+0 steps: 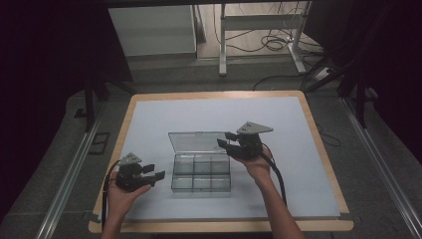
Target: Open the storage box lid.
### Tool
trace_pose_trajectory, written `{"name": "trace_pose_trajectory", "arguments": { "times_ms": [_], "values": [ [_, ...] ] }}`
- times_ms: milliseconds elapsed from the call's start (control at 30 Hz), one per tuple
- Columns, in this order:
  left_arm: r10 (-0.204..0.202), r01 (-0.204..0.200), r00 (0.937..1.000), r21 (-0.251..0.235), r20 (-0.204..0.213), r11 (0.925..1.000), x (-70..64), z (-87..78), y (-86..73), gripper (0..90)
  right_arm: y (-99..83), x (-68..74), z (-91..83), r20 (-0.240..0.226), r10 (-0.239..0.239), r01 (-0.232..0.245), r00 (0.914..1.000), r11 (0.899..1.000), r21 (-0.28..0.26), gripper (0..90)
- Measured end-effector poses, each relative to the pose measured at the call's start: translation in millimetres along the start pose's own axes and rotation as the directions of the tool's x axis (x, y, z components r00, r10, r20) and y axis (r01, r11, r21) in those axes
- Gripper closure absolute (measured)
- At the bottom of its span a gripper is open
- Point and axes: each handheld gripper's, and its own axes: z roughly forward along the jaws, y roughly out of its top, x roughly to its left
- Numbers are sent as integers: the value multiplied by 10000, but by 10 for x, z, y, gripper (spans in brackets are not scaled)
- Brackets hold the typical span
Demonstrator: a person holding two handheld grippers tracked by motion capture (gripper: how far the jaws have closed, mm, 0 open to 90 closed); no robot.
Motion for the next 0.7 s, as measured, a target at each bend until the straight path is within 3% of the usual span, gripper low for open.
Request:
{"name": "trace_pose_trajectory", "arguments": {
  "times_ms": [700],
  "values": [
    [-25,26,10000,171,-9,9998,26,28,-13,412,9,-124,80,10,262,-262,9997,9996,-84,663]
  ]
}}
